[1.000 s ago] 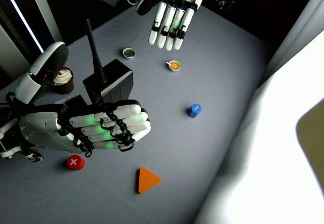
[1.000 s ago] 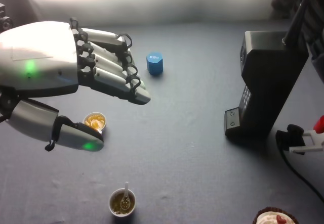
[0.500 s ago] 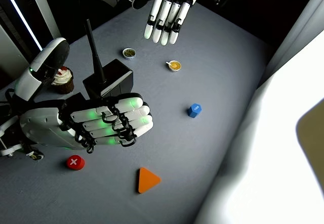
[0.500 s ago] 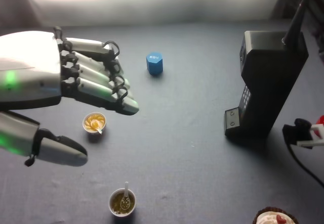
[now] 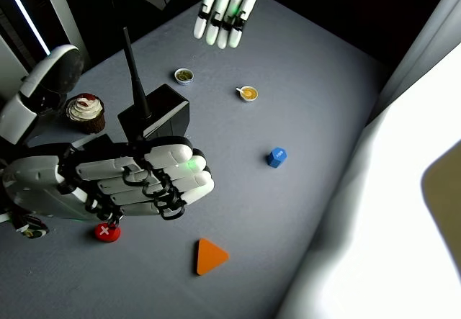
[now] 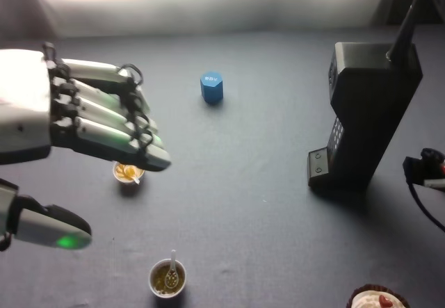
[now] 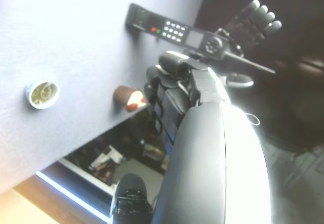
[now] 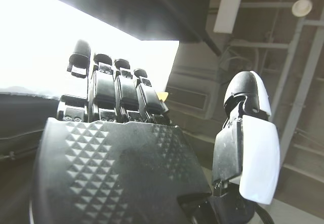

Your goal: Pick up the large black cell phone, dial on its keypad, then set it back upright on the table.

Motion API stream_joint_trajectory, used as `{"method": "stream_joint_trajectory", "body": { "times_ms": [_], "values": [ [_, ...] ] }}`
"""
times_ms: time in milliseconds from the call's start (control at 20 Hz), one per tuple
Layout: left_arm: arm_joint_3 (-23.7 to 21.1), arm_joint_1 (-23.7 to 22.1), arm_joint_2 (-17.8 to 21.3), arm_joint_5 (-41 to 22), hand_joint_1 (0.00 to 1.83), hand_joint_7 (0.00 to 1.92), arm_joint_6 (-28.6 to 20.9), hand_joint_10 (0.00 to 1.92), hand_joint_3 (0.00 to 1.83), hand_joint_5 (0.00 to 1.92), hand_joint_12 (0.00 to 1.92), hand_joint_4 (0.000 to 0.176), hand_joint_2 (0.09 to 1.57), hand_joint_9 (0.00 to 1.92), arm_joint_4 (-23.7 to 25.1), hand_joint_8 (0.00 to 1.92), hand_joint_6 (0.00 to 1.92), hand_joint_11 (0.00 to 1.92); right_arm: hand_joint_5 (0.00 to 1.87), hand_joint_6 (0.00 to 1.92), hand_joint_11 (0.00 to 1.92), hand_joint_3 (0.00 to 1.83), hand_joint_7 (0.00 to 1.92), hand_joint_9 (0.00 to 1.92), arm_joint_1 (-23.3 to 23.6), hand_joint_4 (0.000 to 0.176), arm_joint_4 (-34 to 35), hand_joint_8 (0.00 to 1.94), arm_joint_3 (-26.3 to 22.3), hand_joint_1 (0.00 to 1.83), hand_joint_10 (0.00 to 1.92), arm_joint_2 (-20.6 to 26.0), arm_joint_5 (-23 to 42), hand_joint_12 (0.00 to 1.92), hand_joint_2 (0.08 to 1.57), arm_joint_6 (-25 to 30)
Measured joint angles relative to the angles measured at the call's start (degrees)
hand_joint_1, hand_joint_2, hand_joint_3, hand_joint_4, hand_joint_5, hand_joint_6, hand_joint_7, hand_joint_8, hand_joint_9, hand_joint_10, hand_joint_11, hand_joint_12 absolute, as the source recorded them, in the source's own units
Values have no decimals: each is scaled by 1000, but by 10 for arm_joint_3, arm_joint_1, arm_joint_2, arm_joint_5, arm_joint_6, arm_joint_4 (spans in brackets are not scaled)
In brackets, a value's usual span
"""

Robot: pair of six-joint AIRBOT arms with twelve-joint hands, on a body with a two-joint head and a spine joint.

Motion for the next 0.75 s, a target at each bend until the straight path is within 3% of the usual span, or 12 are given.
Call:
{"method": "stream_joint_trajectory", "body": {
  "times_ms": [450,550,750],
  "values": [
    [-7,18,64,-5,121,664,0,16,0,572,935,0,1195,674,-6,3,4,278,70,1,0,4,96,110,12,0,-17,4,-46,378,3,80,5,402,1014,22],
    [-14,23,73,-7,119,683,0,29,0,592,946,0,1194,719,-2,8,9,326,90,4,0,0,114,126,12,0,-19,5,-50,400,4,97,5,485,989,32],
    [-24,24,89,-13,115,668,0,2,0,571,910,0,1195,714,-7,0,0,319,96,1,0,1,126,138,3,0,-45,2,-57,379,3,156,10,469,999,67]
  ]
}}
